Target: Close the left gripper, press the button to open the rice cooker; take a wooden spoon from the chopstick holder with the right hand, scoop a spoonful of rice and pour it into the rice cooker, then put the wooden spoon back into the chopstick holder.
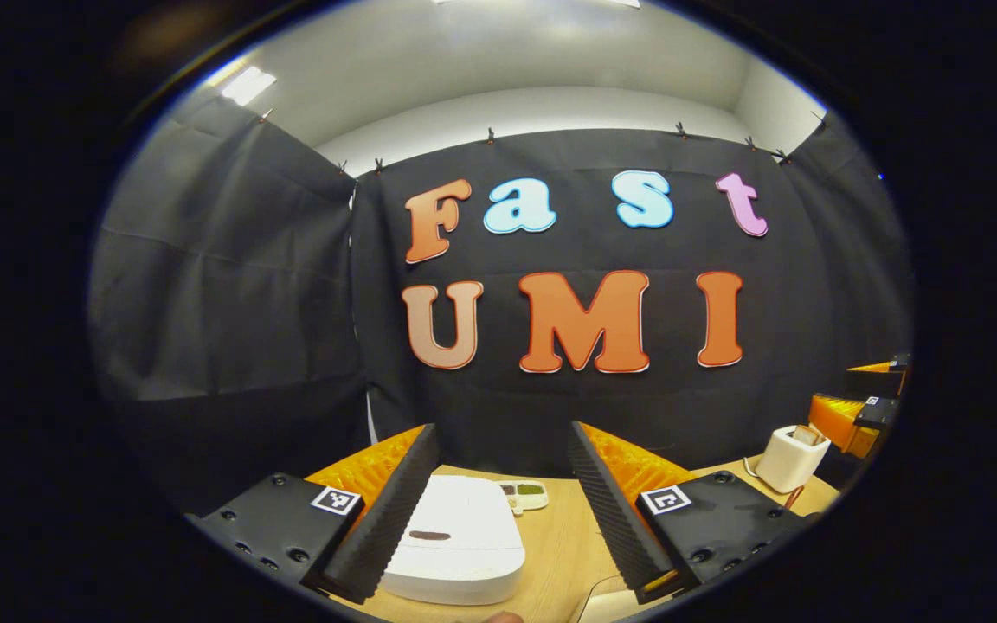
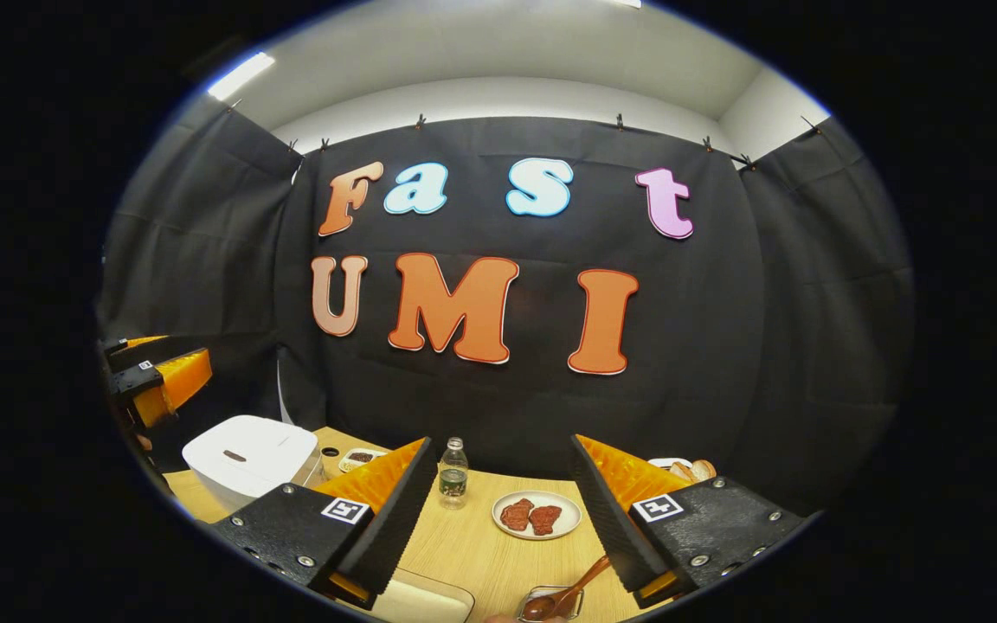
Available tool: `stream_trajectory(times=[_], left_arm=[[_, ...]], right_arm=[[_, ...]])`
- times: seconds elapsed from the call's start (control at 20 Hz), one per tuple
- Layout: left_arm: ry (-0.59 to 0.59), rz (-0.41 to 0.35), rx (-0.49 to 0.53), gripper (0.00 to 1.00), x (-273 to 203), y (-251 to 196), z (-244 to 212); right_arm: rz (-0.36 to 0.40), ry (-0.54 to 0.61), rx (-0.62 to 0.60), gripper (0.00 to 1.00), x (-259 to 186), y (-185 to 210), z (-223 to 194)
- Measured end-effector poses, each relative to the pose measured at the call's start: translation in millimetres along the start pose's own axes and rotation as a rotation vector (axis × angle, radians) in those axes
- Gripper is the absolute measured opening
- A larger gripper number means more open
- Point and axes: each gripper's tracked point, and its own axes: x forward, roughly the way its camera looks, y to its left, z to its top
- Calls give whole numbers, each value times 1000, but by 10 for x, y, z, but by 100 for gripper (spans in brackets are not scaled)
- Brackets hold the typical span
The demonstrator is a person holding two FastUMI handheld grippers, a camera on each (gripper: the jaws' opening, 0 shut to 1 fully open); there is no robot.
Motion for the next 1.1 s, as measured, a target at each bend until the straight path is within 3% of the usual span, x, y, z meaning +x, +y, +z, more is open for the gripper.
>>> stream_trajectory(times=[0.1,0.35,0.5,0.6,0.9,1.0,1.1], left_arm=[[27,45,6,99,55,160,-90],[142,147,28,53,196,550,-413],[241,179,-8,10,334,685,-705],[341,174,-45,5,437,691,-947],[653,145,-220,5,570,684,-1747],[689,138,-293,5,653,714,-1785],[687,138,-248,5,850,877,-1809]], right_arm=[[-4,5,6,95,9,-39,-32],[-10,21,5,95,31,-90,-125],[-15,36,2,95,11,-128,-204],[-21,51,5,95,3,-153,-257],[-79,112,-10,95,-126,-269,-464],[-101,143,-18,95,-194,-274,-562],[-121,176,-18,95,-290,-256,-669]])
